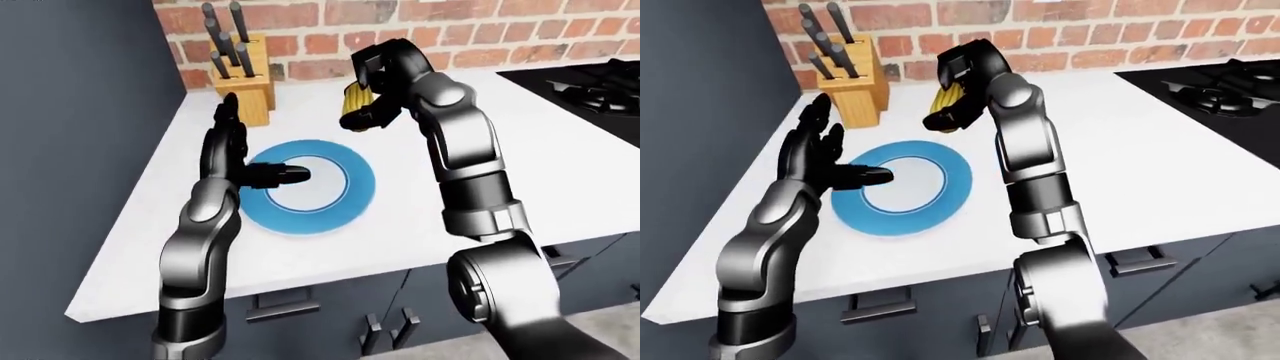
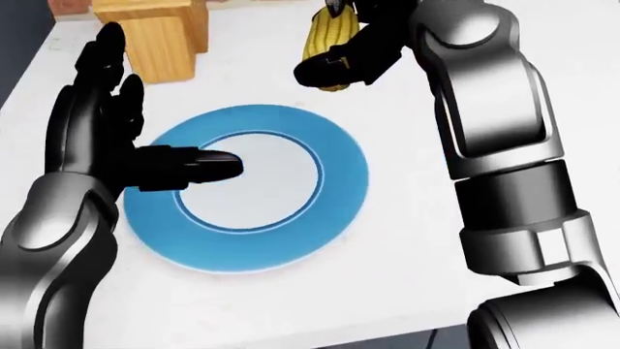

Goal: Place the corn on the rack of the oven.

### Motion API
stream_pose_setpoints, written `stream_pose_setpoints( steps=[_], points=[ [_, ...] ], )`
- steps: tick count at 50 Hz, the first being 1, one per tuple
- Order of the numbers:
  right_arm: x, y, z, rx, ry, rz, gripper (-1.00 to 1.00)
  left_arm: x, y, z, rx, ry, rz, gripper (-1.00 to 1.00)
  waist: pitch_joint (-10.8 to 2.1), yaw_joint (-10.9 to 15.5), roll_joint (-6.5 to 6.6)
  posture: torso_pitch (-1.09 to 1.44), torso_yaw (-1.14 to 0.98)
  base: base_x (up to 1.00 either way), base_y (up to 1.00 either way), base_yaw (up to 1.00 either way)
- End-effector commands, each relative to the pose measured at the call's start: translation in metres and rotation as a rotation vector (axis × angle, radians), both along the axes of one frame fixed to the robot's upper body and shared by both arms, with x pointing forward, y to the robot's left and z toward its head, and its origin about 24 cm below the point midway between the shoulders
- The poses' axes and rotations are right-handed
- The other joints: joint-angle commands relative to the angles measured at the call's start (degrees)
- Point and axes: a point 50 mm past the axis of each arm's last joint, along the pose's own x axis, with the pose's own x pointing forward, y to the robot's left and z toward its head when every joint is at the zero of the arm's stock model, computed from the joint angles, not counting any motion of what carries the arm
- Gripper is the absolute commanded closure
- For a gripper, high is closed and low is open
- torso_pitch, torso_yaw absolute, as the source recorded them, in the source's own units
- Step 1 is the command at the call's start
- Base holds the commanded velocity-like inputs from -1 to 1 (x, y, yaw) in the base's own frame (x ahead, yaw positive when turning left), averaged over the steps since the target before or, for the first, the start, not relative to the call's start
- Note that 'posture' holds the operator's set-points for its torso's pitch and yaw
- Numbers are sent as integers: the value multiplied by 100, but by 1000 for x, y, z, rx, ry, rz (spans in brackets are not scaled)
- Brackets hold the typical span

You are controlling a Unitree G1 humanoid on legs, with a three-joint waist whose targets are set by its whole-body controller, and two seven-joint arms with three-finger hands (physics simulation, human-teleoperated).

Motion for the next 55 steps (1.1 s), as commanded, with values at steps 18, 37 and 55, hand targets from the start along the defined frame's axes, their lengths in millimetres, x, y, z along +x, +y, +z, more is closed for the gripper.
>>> stream_pose_setpoints(
  steps=[18, 37, 55],
  points=[
    [-7, 8, 26, 6, -113, 32, 100, -4, 4, 23, -1, -110, 23, -100, -137, 31, 84, 0, 0, -3, -19, 0],
    [-6, 9, 26, 6, -113, 31, 100, -4, 4, 23, -2, -109, 22, -100, -164, -7, 534, 0, 0, -3, -8, 0],
    [-7, 8, 27, 15, -118, 28, 100, -4, 4, 23, -3, -111, 22, -100, -33, 13, 168, 0, 0, -2, -3, 0]
  ],
)
